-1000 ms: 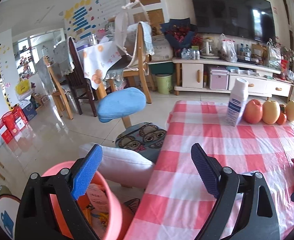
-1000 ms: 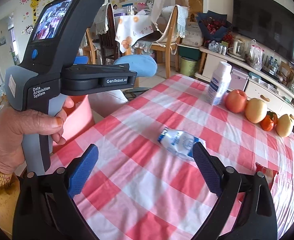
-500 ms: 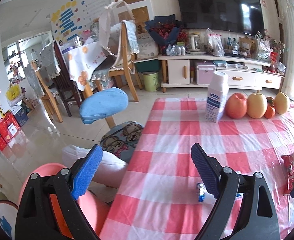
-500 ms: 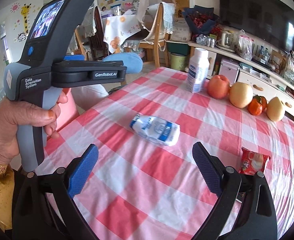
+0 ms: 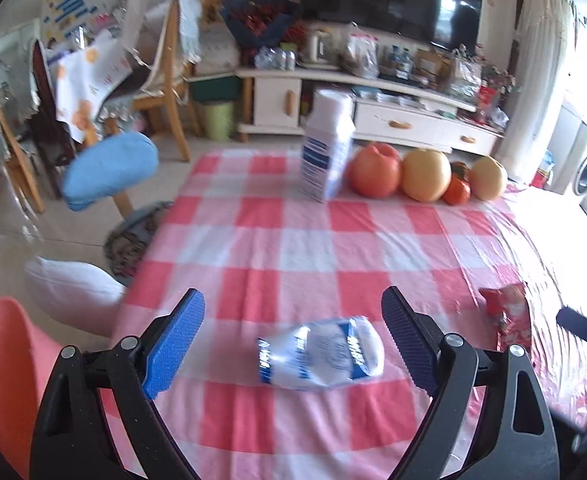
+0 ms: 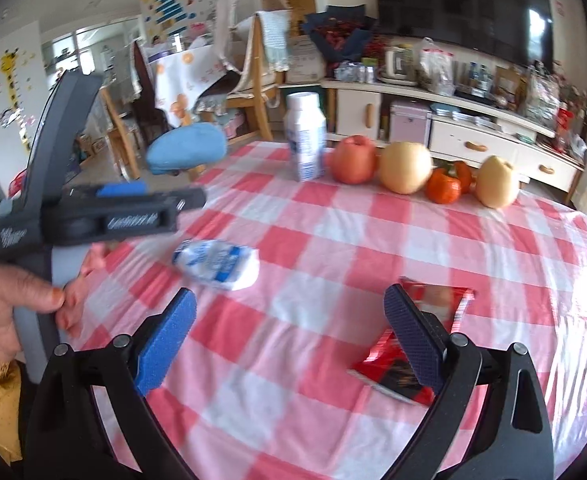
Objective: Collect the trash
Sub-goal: 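Lower the left tool toward the white MAGIC DAY packet while the right tool approaches the red Teh Tarik packet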
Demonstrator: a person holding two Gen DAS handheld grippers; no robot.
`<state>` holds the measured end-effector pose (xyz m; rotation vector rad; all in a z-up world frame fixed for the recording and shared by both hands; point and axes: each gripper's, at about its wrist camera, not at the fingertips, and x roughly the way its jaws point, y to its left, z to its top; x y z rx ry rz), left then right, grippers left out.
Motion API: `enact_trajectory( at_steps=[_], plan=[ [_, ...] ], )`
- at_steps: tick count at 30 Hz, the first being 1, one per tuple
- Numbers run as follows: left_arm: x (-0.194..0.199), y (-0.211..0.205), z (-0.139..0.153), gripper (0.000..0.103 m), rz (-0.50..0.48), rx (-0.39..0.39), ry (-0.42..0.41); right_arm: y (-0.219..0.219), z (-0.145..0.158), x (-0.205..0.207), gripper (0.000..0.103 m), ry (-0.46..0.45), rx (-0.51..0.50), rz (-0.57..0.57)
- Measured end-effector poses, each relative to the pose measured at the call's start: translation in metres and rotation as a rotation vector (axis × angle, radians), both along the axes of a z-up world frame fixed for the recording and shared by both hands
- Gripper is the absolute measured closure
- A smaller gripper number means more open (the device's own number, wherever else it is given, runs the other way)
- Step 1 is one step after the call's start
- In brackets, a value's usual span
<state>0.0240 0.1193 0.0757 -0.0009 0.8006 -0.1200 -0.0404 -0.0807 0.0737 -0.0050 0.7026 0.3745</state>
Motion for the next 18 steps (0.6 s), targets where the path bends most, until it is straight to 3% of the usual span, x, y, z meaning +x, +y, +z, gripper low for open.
enact_trajectory(
  at_steps=[7, 18],
  plan=[
    [0.005, -0.020, -0.028, 0.014, -0.034, 0.068, 0.093, -0.048, -0.013, 0.021, 0.008, 0.071, 0.006, -0.117],
    [0.011, -0.022, -0.052, 0.014, -0.046, 0.070, 0.174, -0.079, -0.050, 0.048, 0.008, 0.194, -0.001, -0.189]
  ],
)
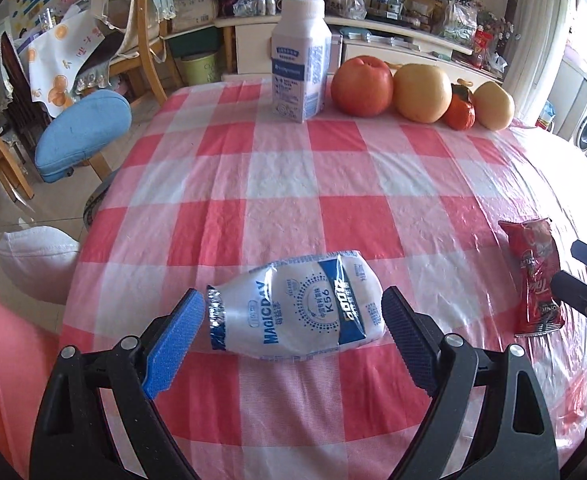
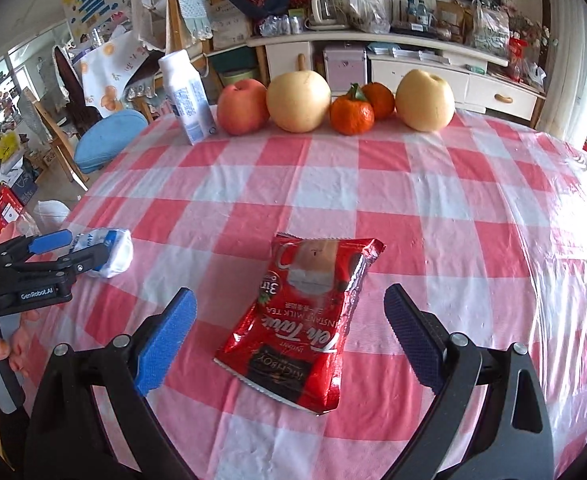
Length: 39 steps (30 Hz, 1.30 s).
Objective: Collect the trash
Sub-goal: 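Lower the left tool toward the white MAGIC DAY packet while the right tool approaches the red Teh Tarik packet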
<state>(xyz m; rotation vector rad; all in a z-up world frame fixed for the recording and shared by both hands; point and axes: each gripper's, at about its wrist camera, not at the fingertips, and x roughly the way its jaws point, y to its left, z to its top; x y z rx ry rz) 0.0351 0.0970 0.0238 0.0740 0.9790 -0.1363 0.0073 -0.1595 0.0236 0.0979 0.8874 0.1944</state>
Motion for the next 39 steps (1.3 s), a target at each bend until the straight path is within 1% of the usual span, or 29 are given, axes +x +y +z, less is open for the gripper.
enact_trajectory(
  at_steps=[2, 6, 12, 13, 15, 16, 17, 18, 20, 22, 23, 25, 26, 27, 30, 32, 33, 34, 37, 38, 39],
  plan=[
    [0.000, -0.005, -0.002, 0.014, -0.012, 0.023, -0.011, -0.002, -0.004, 0.003, 0.008, 0.011, 0.003, -0.006],
    [0.002, -0.007, -0.003, 0.014, -0.010, 0.018, -0.024, -0.001, -0.012, 0.009, 0.008, 0.035, 0.001, -0.015],
    [0.005, -0.012, -0.003, 0.012, -0.024, 0.038, -0.034, 0.001, -0.020, 0.017, 0.008, 0.065, 0.013, -0.017],
    [0.005, -0.015, -0.004, 0.010, -0.038, 0.046, -0.029, 0.002, -0.020, 0.018, 0.008, 0.066, 0.011, -0.016],
    [0.004, -0.022, -0.007, 0.009, -0.067, 0.075, -0.022, 0.005, -0.022, 0.019, 0.008, 0.067, -0.001, -0.014],
    [0.002, -0.026, -0.008, 0.009, -0.099, 0.086, -0.016, 0.006, -0.023, 0.020, 0.008, 0.070, -0.006, -0.015],
    [0.000, -0.031, -0.007, 0.009, -0.143, 0.078, -0.009, 0.006, -0.024, 0.021, 0.008, 0.073, -0.006, -0.015],
    [-0.003, -0.034, -0.005, 0.009, -0.187, 0.040, -0.003, 0.006, -0.024, 0.022, 0.008, 0.075, -0.004, -0.017],
    [-0.007, -0.037, -0.001, 0.009, -0.241, -0.049, 0.013, 0.004, -0.024, 0.022, 0.008, 0.075, 0.003, -0.020],
    [-0.010, -0.039, 0.003, 0.009, -0.301, -0.154, 0.045, 0.003, -0.022, 0.022, 0.008, 0.070, 0.003, -0.023],
    [-0.010, -0.040, 0.004, 0.009, -0.322, -0.189, 0.058, 0.001, -0.021, 0.022, 0.008, 0.068, 0.003, -0.027],
    [-0.013, -0.041, 0.006, 0.009, -0.363, -0.235, 0.081, -0.002, -0.019, 0.022, 0.008, 0.065, 0.006, -0.032],
    [-0.014, -0.042, 0.007, 0.009, -0.375, -0.235, 0.082, -0.003, -0.019, 0.022, 0.008, 0.064, 0.004, -0.038],
    [-0.015, -0.042, 0.008, 0.009, -0.385, -0.222, 0.078, -0.005, -0.020, 0.023, 0.008, 0.067, 0.002, -0.043],
    [-0.020, -0.047, 0.010, 0.009, -0.416, -0.085, 0.023, -0.008, -0.023, 0.024, 0.008, 0.085, 0.008, -0.053],
    [-0.025, -0.053, 0.010, 0.009, -0.488, 0.040, -0.018, -0.007, -0.024, 0.024, 0.008, 0.091, 0.012, -0.048],
    [-0.028, -0.057, 0.010, 0.009, -0.531, 0.088, -0.039, -0.006, -0.024, 0.024, 0.008, 0.089, 0.011, -0.040],
    [-0.031, -0.060, 0.011, 0.009, -0.569, 0.118, -0.057, -0.004, -0.024, 0.024, 0.008, 0.088, 0.008, -0.030],
    [-0.031, -0.069, 0.007, 0.009, -0.632, 0.161, -0.066, 0.002, -0.026, 0.024, 0.008, 0.092, -0.050, -0.014],
    [-0.029, -0.069, 0.005, 0.009, -0.638, 0.159, -0.058, 0.004, -0.027, 0.024, 0.008, 0.093, -0.081, -0.011],
    [-0.027, -0.069, 0.004, 0.009, -0.645, 0.138, -0.049, 0.005, -0.027, 0.024, 0.008, 0.091, -0.104, -0.005]
  ],
)
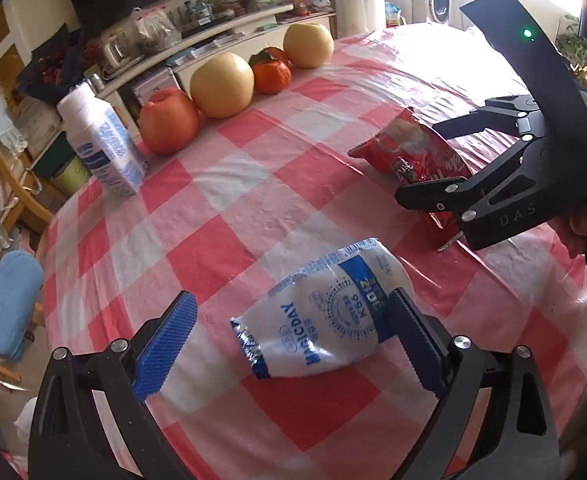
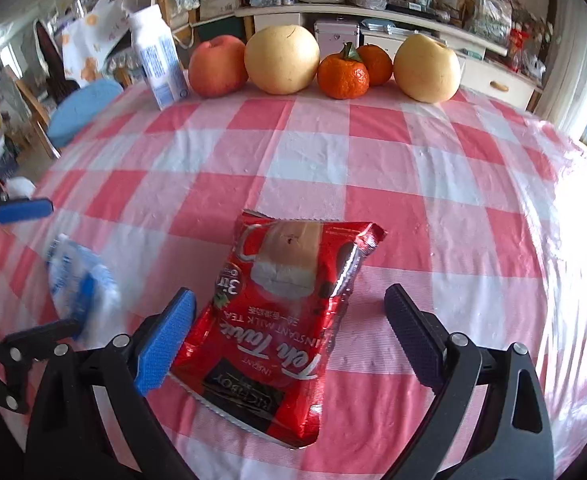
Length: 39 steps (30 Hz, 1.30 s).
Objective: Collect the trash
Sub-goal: 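Lower the left tool toward the white MAGIC DAY packet while the right tool approaches the red Teh Tarik packet, then close the left tool on the MAGIC DAY packet while the right tool grips the red packet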
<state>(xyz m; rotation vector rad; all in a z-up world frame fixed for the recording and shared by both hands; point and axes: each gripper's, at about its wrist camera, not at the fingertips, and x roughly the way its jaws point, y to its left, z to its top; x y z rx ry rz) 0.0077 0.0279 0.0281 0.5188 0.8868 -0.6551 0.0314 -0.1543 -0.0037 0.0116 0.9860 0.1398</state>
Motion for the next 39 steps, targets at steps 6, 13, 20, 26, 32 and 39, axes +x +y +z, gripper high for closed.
enact_trajectory(
  at_steps=[6, 13, 20, 26, 32, 39],
  plan=[
    [0.009, 0.009, -0.010, 0.009, 0.037, -0.085, 0.146, -0.003, 0.002, 0.001, 0.006, -0.022, -0.173, 0.011],
    [-0.022, -0.012, -0.025, 0.008, -0.080, 0.007, 0.182, -0.016, 0.005, 0.002, 0.006, -0.042, -0.274, 0.004],
    [-0.014, -0.010, -0.017, 0.008, -0.047, 0.026, 0.095, -0.026, 0.003, 0.005, 0.006, 0.003, -0.130, 0.031],
    [-0.003, -0.019, -0.019, 0.008, -0.072, 0.021, 0.057, -0.022, -0.002, 0.011, 0.006, 0.019, -0.091, 0.055],
    [0.001, -0.033, -0.026, 0.008, -0.065, -0.022, 0.083, -0.025, -0.004, 0.015, 0.006, 0.029, -0.048, 0.042],
    [-0.001, -0.034, -0.025, 0.032, -0.011, -0.094, 0.111, -0.028, 0.000, 0.012, 0.029, 0.005, -0.044, 0.042]
  ],
)
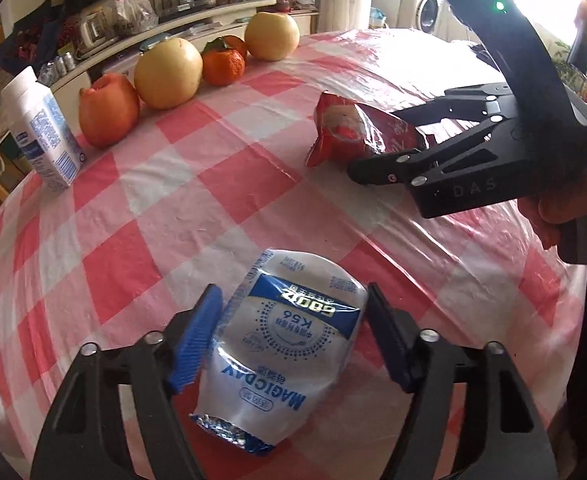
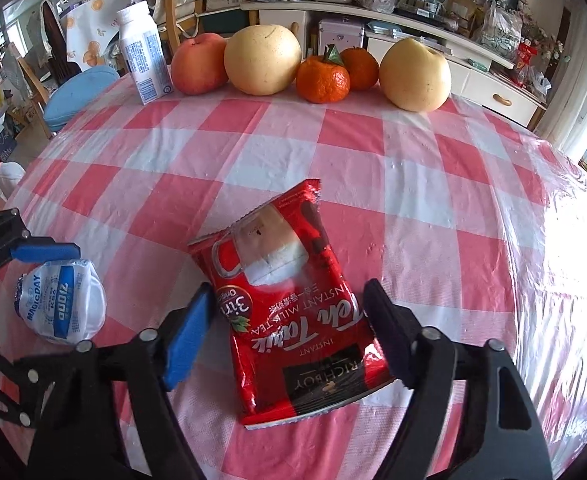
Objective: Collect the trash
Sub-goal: 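Close the left tool on the MAGIC DAY packet while the right tool grips the red packet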
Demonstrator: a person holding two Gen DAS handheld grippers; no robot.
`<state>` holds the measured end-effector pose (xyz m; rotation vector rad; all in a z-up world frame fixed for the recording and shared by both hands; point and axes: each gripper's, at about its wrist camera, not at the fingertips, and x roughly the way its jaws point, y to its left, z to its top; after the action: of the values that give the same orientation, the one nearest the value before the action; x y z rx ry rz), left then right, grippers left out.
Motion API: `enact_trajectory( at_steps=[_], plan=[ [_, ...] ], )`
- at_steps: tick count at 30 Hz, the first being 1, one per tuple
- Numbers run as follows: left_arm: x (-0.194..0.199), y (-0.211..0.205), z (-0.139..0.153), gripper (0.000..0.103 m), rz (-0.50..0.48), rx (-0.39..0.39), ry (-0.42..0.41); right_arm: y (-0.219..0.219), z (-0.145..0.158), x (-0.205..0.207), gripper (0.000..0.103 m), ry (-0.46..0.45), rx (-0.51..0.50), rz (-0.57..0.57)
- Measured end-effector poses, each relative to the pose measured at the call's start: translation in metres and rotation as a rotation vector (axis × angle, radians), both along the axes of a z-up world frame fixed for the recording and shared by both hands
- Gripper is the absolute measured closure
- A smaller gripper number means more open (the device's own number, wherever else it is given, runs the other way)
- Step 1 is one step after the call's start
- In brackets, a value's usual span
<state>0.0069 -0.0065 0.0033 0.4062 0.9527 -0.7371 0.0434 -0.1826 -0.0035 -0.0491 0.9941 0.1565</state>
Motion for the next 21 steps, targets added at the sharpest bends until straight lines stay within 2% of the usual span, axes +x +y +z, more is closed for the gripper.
enact_trajectory(
  at_steps=[2, 6, 9, 21],
  plan=[
    [-0.001, 0.001, 0.000, 0.032, 0.019, -0.004, -0.003, 0.000, 0.000, -0.001, 0.030, -0.006, 0.002, -0.001],
    [-0.006, 0.006, 0.001, 0.033, 0.065, -0.018, 0.003, 0.000, 0.001, -0.005, 0.042, -0.020, 0.005, -0.003],
    [-0.007, 0.011, 0.002, 0.034, 0.112, -0.042, 0.011, -0.001, 0.002, -0.007, 0.045, -0.035, 0.020, -0.013],
    [-0.006, 0.053, 0.016, 0.035, 0.326, -0.165, 0.015, 0.001, 0.003, -0.026, 0.050, -0.080, 0.093, -0.050]
  ],
)
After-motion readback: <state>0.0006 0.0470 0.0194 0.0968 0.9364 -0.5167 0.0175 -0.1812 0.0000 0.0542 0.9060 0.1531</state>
